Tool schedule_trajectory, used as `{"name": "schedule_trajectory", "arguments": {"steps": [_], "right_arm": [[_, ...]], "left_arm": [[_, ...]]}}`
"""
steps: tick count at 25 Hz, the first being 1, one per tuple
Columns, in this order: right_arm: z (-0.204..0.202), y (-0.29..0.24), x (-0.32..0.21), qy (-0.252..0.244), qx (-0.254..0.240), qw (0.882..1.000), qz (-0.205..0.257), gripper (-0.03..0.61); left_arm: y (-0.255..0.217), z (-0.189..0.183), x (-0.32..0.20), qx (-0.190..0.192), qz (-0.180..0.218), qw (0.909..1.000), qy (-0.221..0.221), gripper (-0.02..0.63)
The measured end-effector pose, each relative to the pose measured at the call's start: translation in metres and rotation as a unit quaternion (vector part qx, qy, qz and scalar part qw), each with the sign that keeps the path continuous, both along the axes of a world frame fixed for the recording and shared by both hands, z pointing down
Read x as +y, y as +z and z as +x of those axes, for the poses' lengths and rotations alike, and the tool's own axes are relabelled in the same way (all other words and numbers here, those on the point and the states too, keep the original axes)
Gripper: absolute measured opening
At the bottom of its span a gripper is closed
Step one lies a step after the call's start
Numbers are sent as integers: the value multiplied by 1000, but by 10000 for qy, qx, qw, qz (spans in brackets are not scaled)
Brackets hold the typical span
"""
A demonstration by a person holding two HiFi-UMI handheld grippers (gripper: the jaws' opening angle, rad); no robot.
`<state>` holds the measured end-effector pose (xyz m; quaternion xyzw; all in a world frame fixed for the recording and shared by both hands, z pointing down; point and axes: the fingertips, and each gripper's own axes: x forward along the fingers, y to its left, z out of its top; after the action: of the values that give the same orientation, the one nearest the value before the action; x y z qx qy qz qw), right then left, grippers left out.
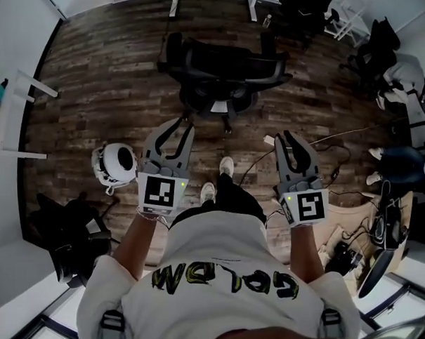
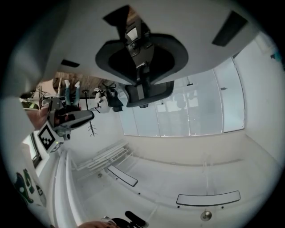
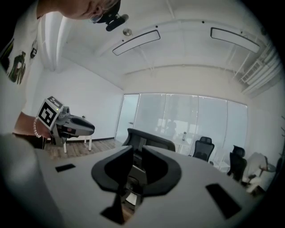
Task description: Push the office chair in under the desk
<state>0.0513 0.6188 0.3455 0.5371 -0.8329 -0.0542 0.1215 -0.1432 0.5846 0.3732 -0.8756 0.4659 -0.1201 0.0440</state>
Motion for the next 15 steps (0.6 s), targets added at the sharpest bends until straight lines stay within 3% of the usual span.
{"name": "schedule_trajectory", "arguments": {"steps": [6, 10, 15], "right_arm": [[35, 29, -45, -22, 891, 9960, 7, 106], [57, 55, -83, -101, 1648, 9862, -103, 140], [80, 91, -132, -161, 2243, 9735, -410, 183]], "left_arm": [[36, -18, -54, -908, 61, 9958, 20, 143], [64, -27, -100, -1601, 90, 9871, 13, 184], [101, -35, -154, -2325, -52, 9726, 80, 213]]}}
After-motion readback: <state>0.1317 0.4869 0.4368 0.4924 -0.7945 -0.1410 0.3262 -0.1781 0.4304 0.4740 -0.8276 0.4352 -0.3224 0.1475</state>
